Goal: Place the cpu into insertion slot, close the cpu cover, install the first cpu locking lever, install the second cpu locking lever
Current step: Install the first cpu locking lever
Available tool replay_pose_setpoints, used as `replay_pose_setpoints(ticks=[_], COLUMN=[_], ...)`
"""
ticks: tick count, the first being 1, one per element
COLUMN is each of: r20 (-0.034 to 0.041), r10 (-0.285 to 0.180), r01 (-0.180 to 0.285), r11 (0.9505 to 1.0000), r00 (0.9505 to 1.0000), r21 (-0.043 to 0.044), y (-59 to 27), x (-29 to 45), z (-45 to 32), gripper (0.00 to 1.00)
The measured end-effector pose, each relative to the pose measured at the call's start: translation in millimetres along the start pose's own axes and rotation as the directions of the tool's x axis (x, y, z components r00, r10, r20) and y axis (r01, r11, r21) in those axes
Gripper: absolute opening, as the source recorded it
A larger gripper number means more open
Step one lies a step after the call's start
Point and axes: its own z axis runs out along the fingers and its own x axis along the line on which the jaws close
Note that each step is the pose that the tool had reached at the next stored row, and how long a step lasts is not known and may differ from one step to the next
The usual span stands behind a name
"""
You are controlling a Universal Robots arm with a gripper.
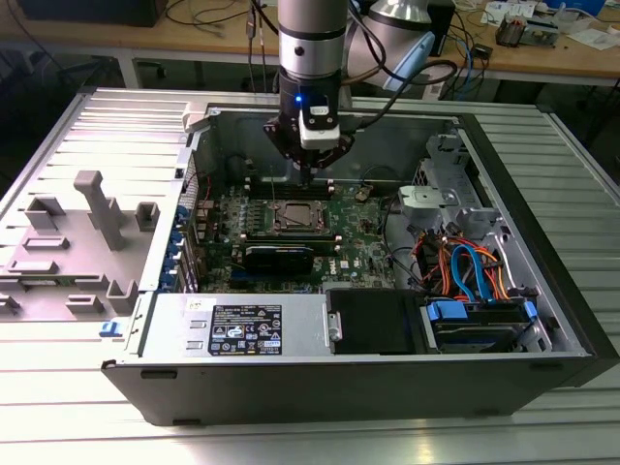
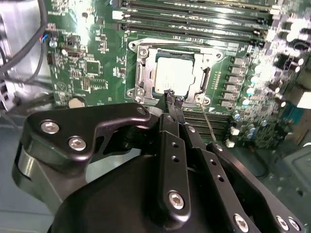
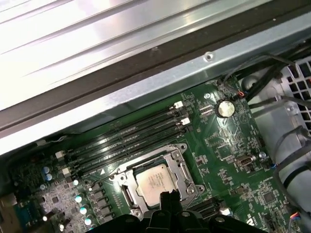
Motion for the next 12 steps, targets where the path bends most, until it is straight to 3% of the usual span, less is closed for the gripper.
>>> replay_pose_setpoints(ticks=[4,12], r20=[0.0005,0.0005], r10=[-0.091,-0.098], r01=[0.091,0.098], r11=[0.9959,0.9952], r00=[0.9959,0.9952], r21=[-0.0034,-0.0036], y=[0.0,0.0], x=[0.0,0.1], z=[0.0,0.0], gripper=[0.11,0.11])
